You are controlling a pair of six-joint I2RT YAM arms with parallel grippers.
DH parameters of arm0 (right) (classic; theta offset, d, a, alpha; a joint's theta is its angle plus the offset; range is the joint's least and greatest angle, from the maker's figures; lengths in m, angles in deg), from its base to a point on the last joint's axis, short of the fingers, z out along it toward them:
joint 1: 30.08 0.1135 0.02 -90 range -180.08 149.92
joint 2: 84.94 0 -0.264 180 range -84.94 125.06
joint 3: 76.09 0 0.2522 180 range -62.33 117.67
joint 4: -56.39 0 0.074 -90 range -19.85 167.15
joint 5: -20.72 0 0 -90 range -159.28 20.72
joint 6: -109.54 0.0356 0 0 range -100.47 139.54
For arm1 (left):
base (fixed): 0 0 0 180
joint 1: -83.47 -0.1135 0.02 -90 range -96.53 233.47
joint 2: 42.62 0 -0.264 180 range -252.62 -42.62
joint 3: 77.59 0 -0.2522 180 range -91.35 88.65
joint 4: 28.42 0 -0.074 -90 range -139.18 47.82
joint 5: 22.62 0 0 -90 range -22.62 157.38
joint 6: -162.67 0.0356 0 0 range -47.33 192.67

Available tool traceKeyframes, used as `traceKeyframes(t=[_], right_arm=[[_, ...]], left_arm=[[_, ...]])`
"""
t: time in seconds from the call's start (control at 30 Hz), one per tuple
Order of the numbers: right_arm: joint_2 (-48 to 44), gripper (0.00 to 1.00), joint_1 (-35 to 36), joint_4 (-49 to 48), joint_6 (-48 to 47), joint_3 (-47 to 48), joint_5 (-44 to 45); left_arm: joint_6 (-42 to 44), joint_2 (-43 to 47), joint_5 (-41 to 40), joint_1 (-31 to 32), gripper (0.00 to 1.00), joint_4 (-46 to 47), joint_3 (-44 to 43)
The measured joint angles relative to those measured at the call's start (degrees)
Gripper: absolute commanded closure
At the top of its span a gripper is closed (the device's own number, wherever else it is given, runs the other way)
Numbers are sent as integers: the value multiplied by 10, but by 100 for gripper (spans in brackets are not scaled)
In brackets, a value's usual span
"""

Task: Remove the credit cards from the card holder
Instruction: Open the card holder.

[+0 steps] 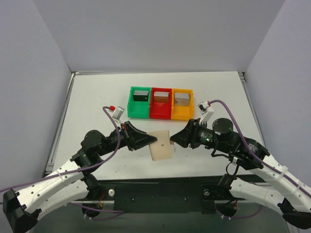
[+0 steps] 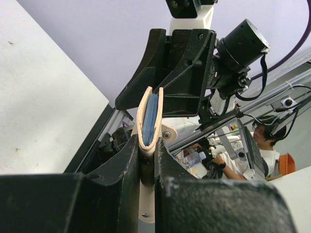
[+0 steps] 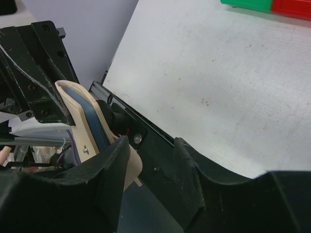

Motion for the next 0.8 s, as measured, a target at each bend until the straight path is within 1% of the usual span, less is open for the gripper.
traceKeyframes(t=[0.4, 0.5, 0.57, 0.63, 0.67, 0.7, 0.73, 0.77, 0.8], right_arm=[[11, 59, -5, -47, 12, -13, -62], [16, 60, -8, -68, 16, -21, -85], [21, 65, -8, -81, 18, -23, -103], [25, 72, -9, -95, 21, -26, -120], [28, 78, -10, -102, 24, -26, -129], [30, 82, -10, -110, 27, -27, -139], [31, 89, -11, -116, 30, -29, -147], [33, 92, -11, -121, 31, -29, -153], [34, 100, -11, -123, 31, -29, -157]], left_arm=[[-19, -14, 31, 0, 100, 51, 6], [-23, -16, 43, 1, 100, 66, 6], [-28, -19, 51, 1, 100, 74, 6], [-31, -22, 58, 1, 100, 82, 6], [-33, -24, 61, 1, 100, 87, 6], [-34, -25, 63, 1, 100, 91, 6], [-34, -27, 65, 1, 100, 95, 6], [-35, -29, 67, 1, 100, 98, 6], [-35, -30, 69, 1, 100, 101, 6]])
